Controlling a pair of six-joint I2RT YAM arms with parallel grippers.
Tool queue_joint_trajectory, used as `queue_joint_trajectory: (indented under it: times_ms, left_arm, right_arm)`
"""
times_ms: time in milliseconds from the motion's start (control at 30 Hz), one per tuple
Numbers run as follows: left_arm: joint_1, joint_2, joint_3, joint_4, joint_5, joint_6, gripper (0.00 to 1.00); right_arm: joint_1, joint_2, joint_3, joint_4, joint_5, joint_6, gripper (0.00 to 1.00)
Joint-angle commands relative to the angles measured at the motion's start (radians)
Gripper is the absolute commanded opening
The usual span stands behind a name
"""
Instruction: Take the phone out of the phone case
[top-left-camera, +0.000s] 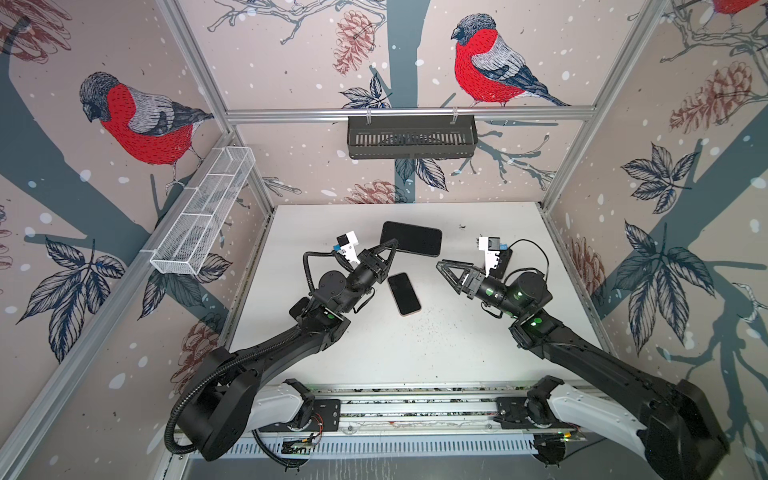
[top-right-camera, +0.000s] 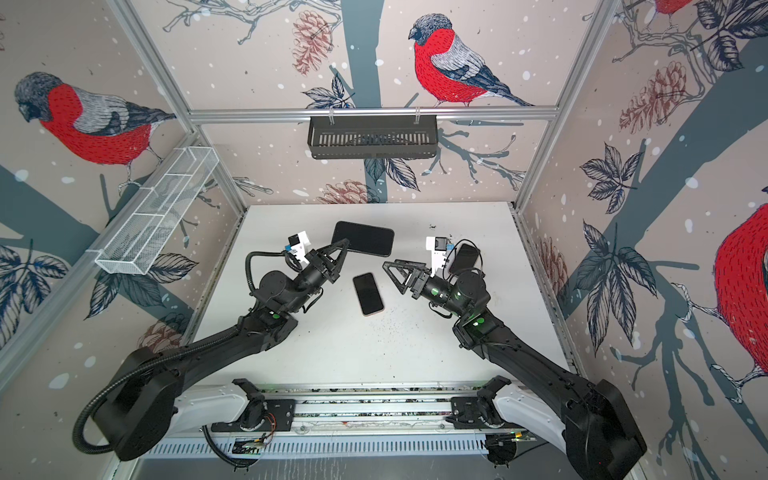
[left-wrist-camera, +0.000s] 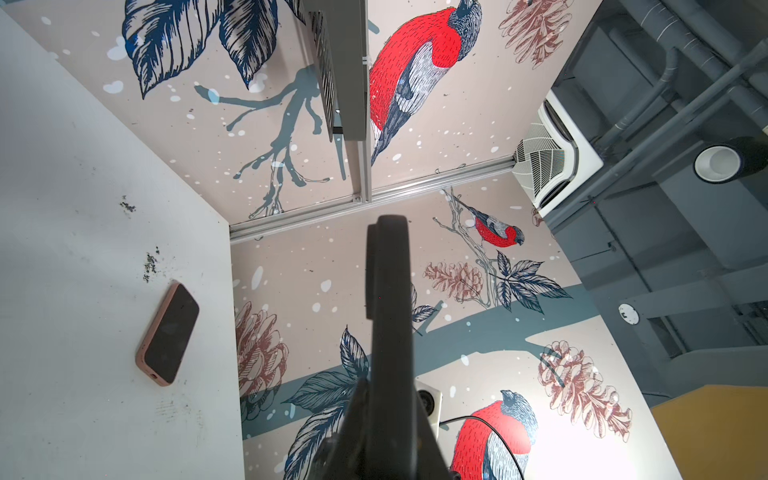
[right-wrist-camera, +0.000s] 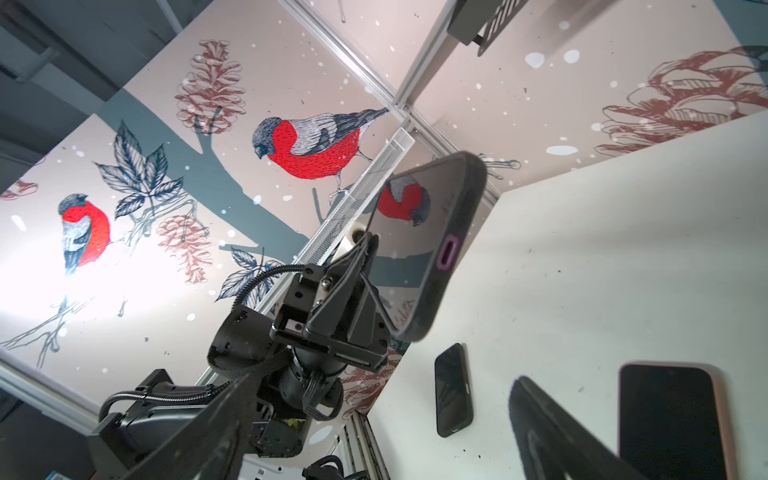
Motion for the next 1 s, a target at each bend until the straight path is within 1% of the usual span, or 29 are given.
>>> queue_joint_trajectory:
  times_ms: [0,133,200,333,467,633,967]
  left_arm:
    - [-0.009,-0.010,-0.011,0.170,-0.012,-0.039,0.00]
    - [-0.020,-0.014,-0.021,0.177,-0.012,-0.044,0.00]
    - [-0.023,-0.017,-0.027,0.186,-0.011,-0.043,0.00]
    - [-0.025,-0.031,-0.036,0.178,-0.011,-0.038,0.00]
    - [-0.027,-0.036,-0.038,0.178,-0.006,-0.033,0.00]
    - [-0.028,-0.041,-0.039,0.168,-0.004,-0.028,0.00]
    - [-0.031,-0.046,-0.040,0.166,0.000,-0.010,0.00]
  right_arm:
    - [-0.003,0.019,-0.005,0.142,-0.041,0.052,0.92]
    - [-0.003,0.057,0.015,0.170,-0.058,0.074,0.81]
    - [-0.004,0.073,0.021,0.183,-0.064,0.086,0.78]
    - [-0.005,0.097,0.019,0.224,-0.072,0.116,0.67]
    - [-0.007,0.111,0.028,0.226,-0.072,0.123,0.55]
    - [-0.010,0.123,0.031,0.250,-0.080,0.141,0.48]
    - [-0.015,0.129,0.032,0.254,-0.088,0.151,0.31]
